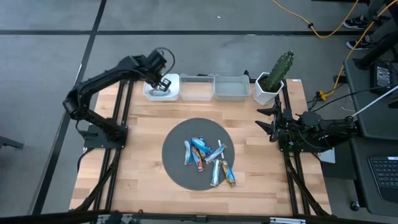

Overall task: Pick and place Granola Bars by type
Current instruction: Put the red granola bar into the white bin

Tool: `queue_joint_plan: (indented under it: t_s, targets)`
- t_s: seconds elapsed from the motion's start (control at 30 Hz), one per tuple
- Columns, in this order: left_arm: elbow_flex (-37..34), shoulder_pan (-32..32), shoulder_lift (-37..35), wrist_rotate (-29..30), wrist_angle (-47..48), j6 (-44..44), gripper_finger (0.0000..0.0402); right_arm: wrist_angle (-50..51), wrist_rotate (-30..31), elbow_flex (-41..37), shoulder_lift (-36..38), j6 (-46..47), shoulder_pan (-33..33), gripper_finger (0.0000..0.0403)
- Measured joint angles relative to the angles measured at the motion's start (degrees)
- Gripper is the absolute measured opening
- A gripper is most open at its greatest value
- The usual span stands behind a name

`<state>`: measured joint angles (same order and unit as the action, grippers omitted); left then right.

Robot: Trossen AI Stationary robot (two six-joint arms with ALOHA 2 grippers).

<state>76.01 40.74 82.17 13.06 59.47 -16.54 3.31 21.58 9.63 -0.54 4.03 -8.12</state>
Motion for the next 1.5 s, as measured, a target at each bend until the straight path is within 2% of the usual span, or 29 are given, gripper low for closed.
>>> queue_joint_plan:
  t_s: [0.17,0.37,0.73,0.9,1.03,1.17,1.3,1.5]
  targets:
    - [-9.0,2.0,0.0,-3.1,-7.9,-0.7,0.0013,0.0,0.0,0.0,0.0,0.0,0.0,0.028]
    - [-10.8,3.3,0.0,-3.6,-9.1,-0.8,0.0029,0.0,1.9,0.0,0.0,1.8,0.0,0.028]
    - [-9.9,3.3,0.0,-5.9,-8.2,1.6,0.0174,0.0,2.1,0.0,0.0,1.7,0.0,0.028]
    - [-4.0,1.7,-0.8,-15.0,-8.9,0.1,0.0208,0.0,2.1,0.0,0.0,1.7,0.0,0.028]
    - [1.0,-3.5,-2.7,-20.9,-12.5,-2.6,0.0204,0.0,2.7,0.0,0.0,1.4,0.0,0.028]
    - [5.0,-12.3,-5.3,-21.7,-16.6,-6.5,0.0193,0.0,2.7,0.0,0.0,0.2,0.0,0.028]
    - [8.1,-23.3,-8.4,-19.0,-17.8,-9.1,0.0181,0.0,2.7,0.0,0.0,0.0,0.0,0.028]
    - [8.7,-39.4,-12.2,-9.8,-17.5,-17.9,0.0166,0.0,0.5,0.0,0.0,-0.3,0.0,0.028]
